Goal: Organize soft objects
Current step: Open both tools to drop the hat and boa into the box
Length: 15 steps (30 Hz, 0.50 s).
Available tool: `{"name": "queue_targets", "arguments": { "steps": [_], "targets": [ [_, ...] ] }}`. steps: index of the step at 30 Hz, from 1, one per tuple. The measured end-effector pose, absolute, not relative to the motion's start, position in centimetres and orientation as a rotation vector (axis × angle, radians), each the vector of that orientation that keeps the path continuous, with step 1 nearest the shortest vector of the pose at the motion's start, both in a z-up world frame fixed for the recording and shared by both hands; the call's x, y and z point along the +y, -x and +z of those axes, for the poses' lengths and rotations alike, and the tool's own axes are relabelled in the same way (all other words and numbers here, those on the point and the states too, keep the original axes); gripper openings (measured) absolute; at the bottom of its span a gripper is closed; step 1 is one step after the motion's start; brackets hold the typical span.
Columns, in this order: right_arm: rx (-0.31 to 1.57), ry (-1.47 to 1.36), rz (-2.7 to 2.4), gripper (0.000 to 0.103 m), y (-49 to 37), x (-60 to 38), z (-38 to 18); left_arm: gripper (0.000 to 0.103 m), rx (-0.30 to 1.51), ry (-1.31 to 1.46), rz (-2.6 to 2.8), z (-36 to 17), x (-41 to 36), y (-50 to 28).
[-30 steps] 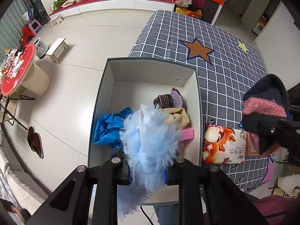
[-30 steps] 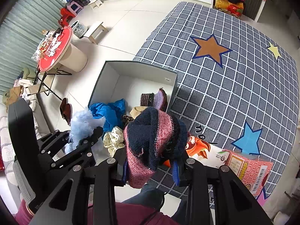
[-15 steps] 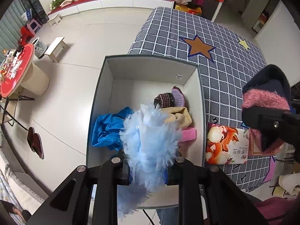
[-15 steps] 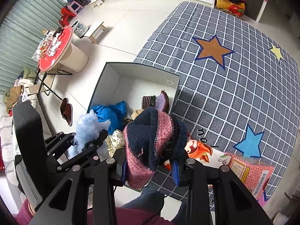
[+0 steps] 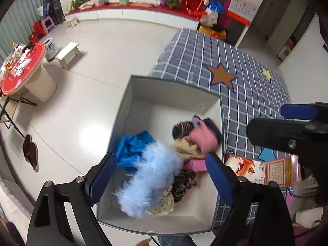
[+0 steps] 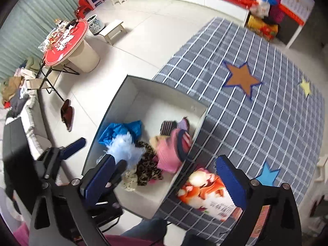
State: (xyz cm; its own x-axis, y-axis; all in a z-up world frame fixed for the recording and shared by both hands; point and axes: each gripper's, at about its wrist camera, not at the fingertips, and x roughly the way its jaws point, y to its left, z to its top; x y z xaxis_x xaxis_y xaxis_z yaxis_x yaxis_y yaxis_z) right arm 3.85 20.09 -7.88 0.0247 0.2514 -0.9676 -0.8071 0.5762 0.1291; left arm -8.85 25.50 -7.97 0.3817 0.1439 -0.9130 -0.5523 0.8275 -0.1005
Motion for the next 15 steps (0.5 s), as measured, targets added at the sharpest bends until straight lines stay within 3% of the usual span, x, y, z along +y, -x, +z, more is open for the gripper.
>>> {"name": "queue_targets", "arguments": {
  "steps": [5, 7, 15],
  "targets": [
    [1.177, 0.632, 0.797, 0.100, -3.5, 19.5, -6.1, 0.092, 0.940, 0.316, 0.535, -3.8, 25.7, 10.9],
    [1.140, 0.606, 0.827, 0.100, -3.4, 18.8, -4.9, 0.103, 0.892, 0.290, 0.511, -1.8, 25.4, 11.7],
    [1.118, 0.571, 0.855, 0.102, -1.0, 16.0, -3.5, 0.103, 0.976, 0.301, 0.403, -0.1, 22.9, 12.4]
  ]
}}
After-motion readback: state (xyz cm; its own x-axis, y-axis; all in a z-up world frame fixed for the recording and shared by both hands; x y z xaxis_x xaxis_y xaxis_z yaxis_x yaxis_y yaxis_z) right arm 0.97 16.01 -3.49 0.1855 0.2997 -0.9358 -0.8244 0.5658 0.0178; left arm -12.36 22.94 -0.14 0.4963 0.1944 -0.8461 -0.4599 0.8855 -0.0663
